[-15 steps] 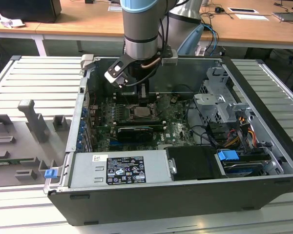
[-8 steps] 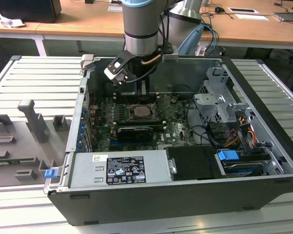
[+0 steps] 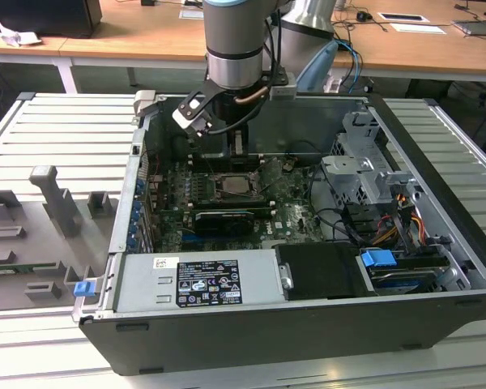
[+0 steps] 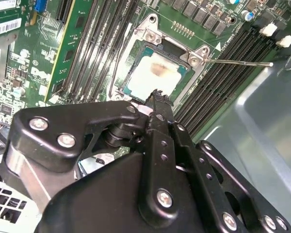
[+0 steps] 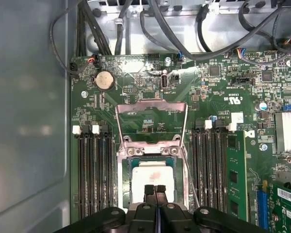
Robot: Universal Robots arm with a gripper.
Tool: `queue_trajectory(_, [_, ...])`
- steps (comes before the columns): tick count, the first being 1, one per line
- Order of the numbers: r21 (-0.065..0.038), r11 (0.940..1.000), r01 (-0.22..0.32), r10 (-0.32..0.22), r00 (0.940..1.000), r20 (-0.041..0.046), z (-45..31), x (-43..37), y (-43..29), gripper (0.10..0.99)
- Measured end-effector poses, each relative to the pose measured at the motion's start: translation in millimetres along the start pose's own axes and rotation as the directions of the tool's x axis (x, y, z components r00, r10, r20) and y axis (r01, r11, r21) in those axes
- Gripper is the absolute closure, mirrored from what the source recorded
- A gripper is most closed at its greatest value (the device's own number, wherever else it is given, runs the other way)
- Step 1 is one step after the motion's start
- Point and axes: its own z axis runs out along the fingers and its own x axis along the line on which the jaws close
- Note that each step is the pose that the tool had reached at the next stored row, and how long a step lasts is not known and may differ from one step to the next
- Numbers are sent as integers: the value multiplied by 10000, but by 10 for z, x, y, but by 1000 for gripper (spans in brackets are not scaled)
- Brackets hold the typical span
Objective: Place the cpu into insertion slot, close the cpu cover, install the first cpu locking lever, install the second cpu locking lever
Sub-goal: 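Close the cpu cover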
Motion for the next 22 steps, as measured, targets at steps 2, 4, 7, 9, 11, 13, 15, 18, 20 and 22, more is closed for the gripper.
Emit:
queue_trajectory(2, [0,10000,1,-1,10000,-1,3,1,41,980])
queue_trajectory(4, [-1,10000,-1,1,10000,0,3,2,42,980])
queue_trajectory(7, [-1,10000,3,-3,10000,18,-12,6,44,980])
queue_trajectory(9, [-1,10000,1,-1,10000,19,-11,6,60,980])
queue_trajectory(11, [-2,10000,2,-2,10000,19,-11,7,77,980])
queue_trajectory(13, [-1,10000,1,-1,10000,19,-23,8,78,980])
queue_trajectory(15, [-1,10000,4,-4,10000,29,-44,9,81,980])
queue_trajectory(18, [-2,10000,4,-4,10000,42,-90,12,84,980])
queue_trajectory(20, [-2,10000,4,-4,10000,45,-136,14,88,980])
queue_trajectory(22, [-2,10000,5,-5,10000,45,-187,23,128,980])
